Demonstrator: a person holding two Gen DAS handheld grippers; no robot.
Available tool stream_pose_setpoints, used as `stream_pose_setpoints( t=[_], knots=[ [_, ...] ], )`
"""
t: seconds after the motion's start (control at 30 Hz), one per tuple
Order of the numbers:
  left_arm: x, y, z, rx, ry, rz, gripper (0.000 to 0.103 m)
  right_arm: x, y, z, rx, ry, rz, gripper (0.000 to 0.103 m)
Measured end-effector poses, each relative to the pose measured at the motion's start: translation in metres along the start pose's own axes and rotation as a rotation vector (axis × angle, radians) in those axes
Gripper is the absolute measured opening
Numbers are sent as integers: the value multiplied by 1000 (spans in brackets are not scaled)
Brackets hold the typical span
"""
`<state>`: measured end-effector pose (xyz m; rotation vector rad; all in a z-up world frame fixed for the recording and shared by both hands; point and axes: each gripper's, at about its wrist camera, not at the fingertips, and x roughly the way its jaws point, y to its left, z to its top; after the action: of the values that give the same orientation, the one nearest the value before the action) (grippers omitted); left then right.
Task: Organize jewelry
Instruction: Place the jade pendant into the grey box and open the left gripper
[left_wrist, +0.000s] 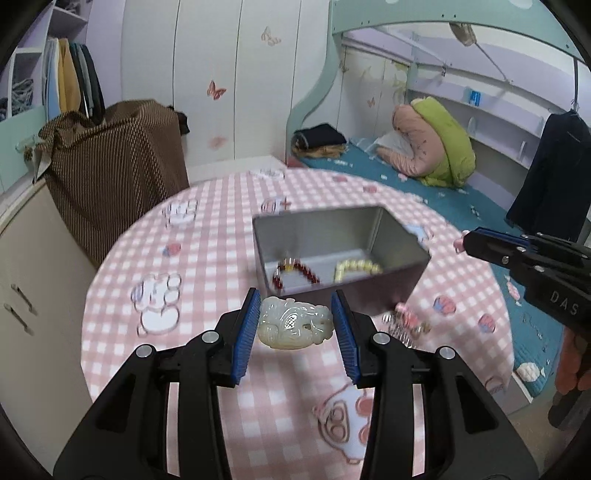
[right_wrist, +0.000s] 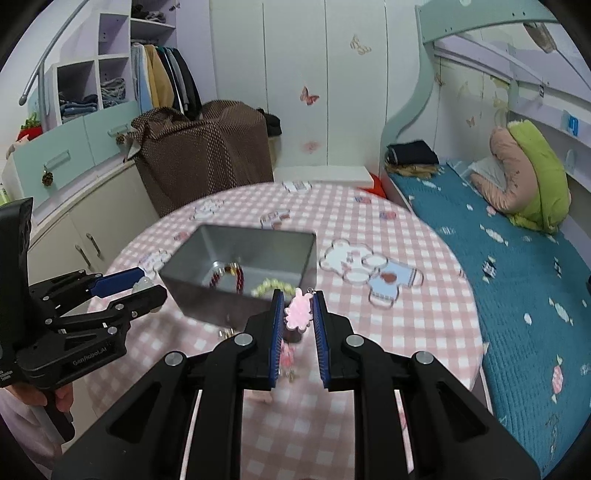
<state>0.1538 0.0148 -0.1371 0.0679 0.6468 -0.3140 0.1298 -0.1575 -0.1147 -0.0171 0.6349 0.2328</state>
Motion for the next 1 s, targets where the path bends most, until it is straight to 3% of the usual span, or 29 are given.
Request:
stream_pose_setpoints(
  t=[0.37, 0.73, 1.0],
  knots=[
    [13, -5, 33, 10, -60, -11, 40, 16, 13, 27, -46, -35, 45, 15],
    [52, -5, 32, 1, 6, -35, 40, 56, 18, 21, -52, 68, 88, 15],
    [68, -6, 26, 6, 38, -33, 40, 64, 16, 18, -50, 91, 87, 20]
  ],
)
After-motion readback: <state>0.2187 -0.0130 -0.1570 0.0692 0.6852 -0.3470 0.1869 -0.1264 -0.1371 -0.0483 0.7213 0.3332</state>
